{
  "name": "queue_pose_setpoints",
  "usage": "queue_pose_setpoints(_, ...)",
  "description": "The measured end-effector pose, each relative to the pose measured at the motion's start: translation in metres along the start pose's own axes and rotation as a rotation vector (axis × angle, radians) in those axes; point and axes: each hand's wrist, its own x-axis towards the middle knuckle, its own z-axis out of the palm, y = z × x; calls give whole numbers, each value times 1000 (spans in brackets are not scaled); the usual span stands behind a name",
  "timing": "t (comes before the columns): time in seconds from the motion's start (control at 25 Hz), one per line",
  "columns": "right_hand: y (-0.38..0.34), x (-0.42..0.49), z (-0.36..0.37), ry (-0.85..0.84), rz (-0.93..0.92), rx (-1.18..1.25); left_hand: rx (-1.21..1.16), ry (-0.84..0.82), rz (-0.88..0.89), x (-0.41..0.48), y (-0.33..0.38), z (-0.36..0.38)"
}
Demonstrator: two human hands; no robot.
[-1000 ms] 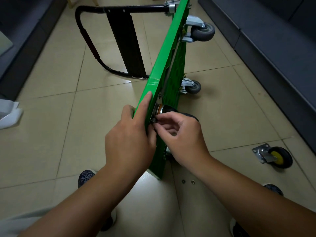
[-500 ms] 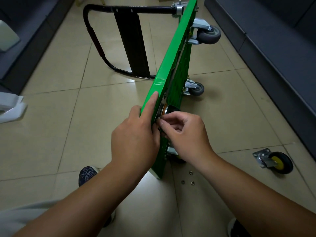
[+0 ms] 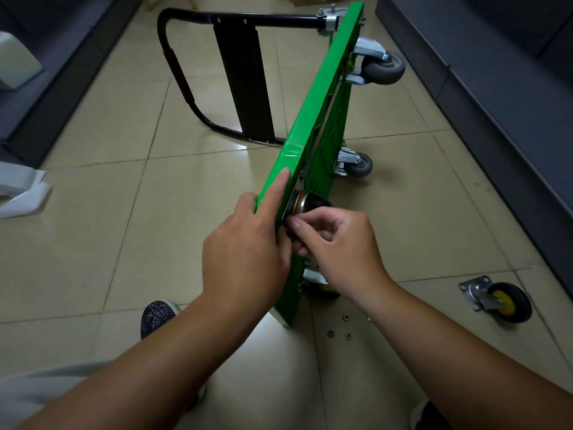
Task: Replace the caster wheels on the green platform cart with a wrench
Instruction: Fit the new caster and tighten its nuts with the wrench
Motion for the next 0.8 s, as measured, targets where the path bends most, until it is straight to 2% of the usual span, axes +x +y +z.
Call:
queue_pose_setpoints(0.12, -1, -1, 4, 48, 6, 63, -12, 4, -4, 0, 0, -1)
queue_pose_setpoints(0.44, 7, -8, 2, -7, 15, -34, -42, -20, -6, 1, 0, 0)
queue_pose_setpoints(0.64, 7, -8, 6, 76, -32, -13, -48, -24, -4, 0, -1, -1)
queue_pose_setpoints(0.8, 10, -10, 5, 54, -33, -29, -46, -27, -10, 0, -1, 0)
